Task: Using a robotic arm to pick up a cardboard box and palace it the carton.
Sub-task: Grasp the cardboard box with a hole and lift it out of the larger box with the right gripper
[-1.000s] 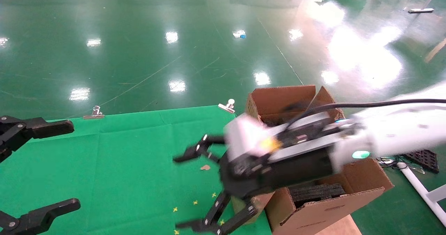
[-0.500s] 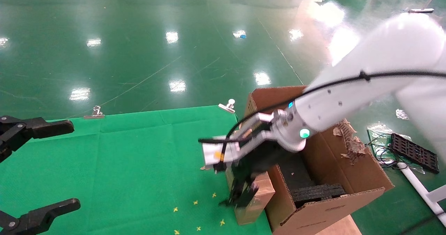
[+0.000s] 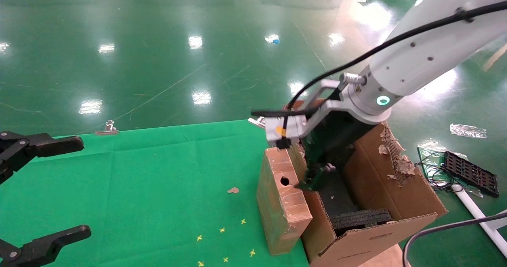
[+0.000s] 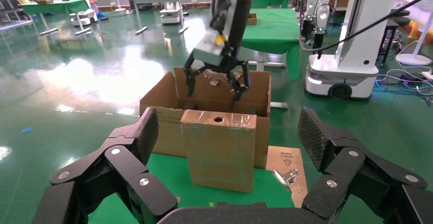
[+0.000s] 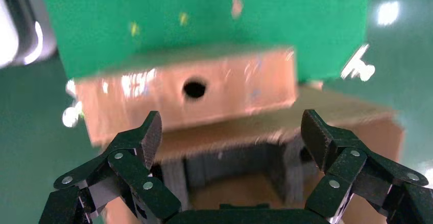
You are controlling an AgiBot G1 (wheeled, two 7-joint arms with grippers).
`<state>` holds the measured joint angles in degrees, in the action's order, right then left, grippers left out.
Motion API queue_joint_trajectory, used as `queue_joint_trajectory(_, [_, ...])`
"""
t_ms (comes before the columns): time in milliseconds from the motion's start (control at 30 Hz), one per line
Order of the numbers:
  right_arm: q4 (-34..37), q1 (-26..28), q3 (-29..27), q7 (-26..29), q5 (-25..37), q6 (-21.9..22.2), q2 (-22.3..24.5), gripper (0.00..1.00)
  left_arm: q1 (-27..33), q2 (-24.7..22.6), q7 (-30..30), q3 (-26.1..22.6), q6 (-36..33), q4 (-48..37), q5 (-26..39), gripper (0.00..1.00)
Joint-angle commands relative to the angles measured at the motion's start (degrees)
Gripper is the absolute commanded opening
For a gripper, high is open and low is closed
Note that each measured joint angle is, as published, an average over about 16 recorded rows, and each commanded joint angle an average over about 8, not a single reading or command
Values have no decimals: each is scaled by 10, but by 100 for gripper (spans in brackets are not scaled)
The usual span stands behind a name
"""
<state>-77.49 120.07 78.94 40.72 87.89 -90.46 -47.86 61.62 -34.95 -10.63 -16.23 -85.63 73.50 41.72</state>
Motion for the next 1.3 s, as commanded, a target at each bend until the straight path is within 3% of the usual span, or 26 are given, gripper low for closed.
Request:
queue_joint_trajectory(33, [0,20,37,8,5,1,-5,100,0,0,0,0,0,0,0,100])
queue_joint_trajectory(267, [-1,43,92,21,-23,13,-17,100,0,0,0,0,0,0,0,100])
queue_joint_trajectory(700, [2,58,129,60,-47,30,-29,100,0,0,0,-1,0,0,-1,100])
queue_joint_trajectory(867, [27,63,138,148,-54,27,-35,100,0,0,1,-1,0,0,-1,100])
queue_joint_trajectory(1067, [115,65,148,276,-75,13,-60,100,0,1,1,-1,1,0,-1,100])
queue_joint_trajectory(1300, [232,42,162,337,-133,2,-81,100,0,1,1,-2,1,0,-1,100])
